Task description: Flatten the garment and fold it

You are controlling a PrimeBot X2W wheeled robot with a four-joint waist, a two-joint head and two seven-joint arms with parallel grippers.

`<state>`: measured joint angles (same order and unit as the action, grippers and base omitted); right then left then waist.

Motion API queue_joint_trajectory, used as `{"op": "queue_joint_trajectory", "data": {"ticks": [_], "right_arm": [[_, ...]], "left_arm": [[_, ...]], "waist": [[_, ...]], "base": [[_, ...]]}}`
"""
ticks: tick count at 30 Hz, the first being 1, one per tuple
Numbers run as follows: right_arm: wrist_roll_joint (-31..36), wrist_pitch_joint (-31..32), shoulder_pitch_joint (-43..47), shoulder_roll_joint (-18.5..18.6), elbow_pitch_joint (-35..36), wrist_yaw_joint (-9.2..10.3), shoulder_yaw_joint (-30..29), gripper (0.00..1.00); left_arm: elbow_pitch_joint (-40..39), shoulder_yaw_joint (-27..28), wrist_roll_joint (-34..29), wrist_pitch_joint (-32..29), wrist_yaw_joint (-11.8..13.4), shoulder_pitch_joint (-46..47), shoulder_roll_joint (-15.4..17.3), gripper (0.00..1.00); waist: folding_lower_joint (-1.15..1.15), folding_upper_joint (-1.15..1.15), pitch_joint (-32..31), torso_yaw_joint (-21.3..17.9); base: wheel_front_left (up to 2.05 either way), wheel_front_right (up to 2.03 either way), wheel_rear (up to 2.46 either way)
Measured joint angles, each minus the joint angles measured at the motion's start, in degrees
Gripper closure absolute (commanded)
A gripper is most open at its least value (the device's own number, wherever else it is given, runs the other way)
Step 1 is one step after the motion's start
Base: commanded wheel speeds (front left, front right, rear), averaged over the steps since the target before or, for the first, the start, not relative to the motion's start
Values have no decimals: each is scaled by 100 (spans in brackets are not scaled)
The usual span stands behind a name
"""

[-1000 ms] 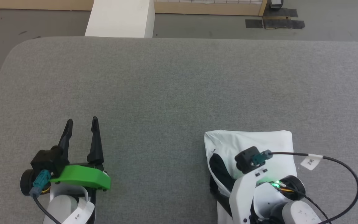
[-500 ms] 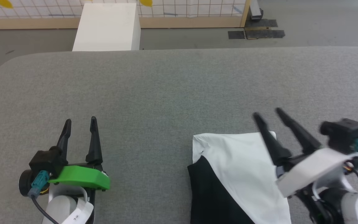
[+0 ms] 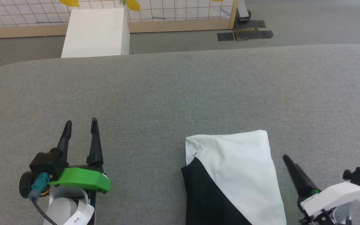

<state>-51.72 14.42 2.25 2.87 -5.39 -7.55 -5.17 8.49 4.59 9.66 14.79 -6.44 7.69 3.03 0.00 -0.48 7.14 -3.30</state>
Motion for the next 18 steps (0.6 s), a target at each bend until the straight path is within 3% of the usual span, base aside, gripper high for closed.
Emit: {"op": "queue_joint_trajectory", "data": {"ticks": [8,16,18], "right_arm": [[-534,1078,-209,0,-954,-1,54,0],[-446,2051,-388,31,-1013,-2,148,0],[-434,2279,-442,34,-992,-2,244,53]], "left_arm": [[-2,-2,-1,-1,0,-1,0,0],[-15,3,-1,-1,-1,0,0,0],[-15,1,-1,-1,-1,1,0,0]], "waist": [[0,0,27,105],[0,0,86,162],[0,0,102,172]], "base": [[0,0,0],[0,0,0],[0,0,0]]}}
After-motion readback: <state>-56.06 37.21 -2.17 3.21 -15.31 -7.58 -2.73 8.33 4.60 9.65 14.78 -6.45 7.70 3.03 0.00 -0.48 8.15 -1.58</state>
